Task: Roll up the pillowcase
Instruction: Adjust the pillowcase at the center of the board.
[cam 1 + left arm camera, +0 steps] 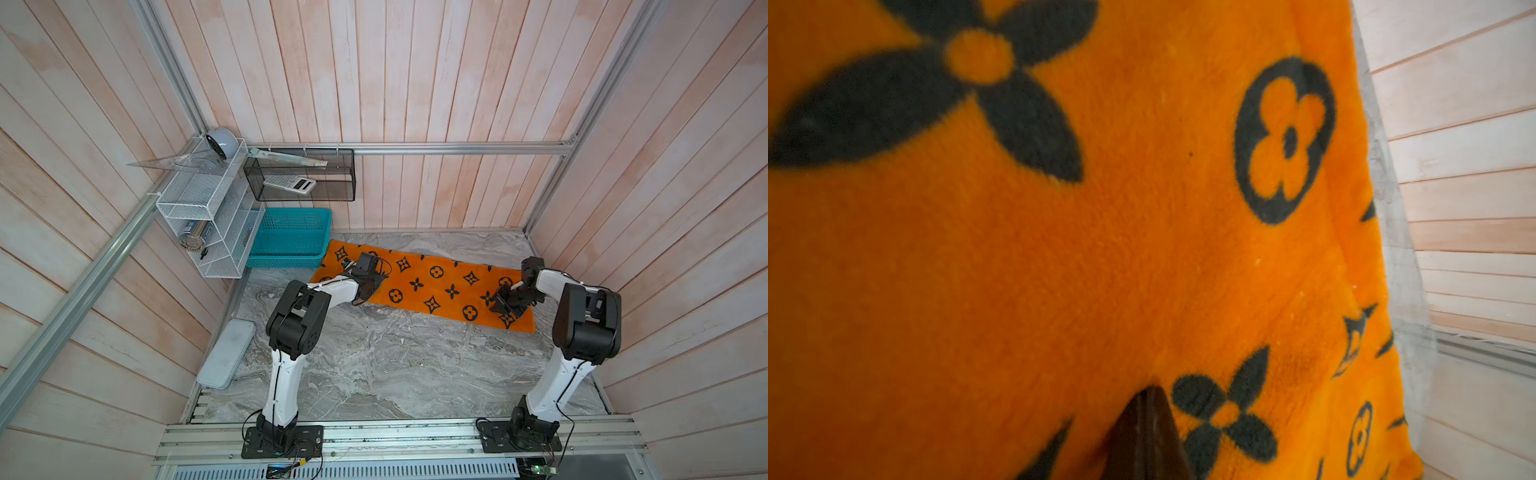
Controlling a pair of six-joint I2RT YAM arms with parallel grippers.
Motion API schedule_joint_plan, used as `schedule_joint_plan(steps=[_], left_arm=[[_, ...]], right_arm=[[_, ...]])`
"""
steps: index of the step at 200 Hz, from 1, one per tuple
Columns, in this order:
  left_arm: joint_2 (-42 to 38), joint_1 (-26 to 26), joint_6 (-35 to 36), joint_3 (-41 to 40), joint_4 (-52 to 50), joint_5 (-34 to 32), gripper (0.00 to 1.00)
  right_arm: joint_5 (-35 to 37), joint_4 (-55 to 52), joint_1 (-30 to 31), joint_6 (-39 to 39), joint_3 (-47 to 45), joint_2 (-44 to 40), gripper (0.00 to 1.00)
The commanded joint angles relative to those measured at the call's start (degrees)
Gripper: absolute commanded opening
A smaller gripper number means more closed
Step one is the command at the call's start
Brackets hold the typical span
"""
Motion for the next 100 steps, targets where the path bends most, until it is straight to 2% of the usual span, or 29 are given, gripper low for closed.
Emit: schedule_joint_plan(steps=[1,23,47,74,83,92,100], left_arm=[[1.64,1.74,6.94,3.95,-10.76,1.18,0.0],[2.27,2.65,12.4,8.55,-18.14,-0.6,0.0],[-0.74,4.57,14.8,6.85,-19.91,-2.88,0.0],[-6.03,3.47,16.18,5.16,-21.05,-3.94,0.0],[-7.81,1.92,16.63,5.53,-22.13,-5.22,0.04],[-9.48,-0.26,16.87,6.15,-23.51,-7.28,0.16],[-10.6,-2.55,16.94,6.85,-24.15,-8.52,0.21]], right_arm=[[-4.57,-4.25,4.29,-2.34,-8.32,-3.61,0.0],[-11.29,-0.33,8.39,0.32,-16.68,-8.2,0.0],[-15.87,-0.29,10.08,-1.83,-18.64,-10.04,0.0],[-9.94,-4.93,9.37,-4.66,-17.21,-14.81,0.0],[-8.82,-5.39,8.87,-4.53,-17.21,-17.01,0.0],[-7.78,-6.22,8.6,-4.57,-16.81,-18.83,0.0],[-6.57,-7.51,8.39,-4.63,-16.14,-20.12,0.0]])
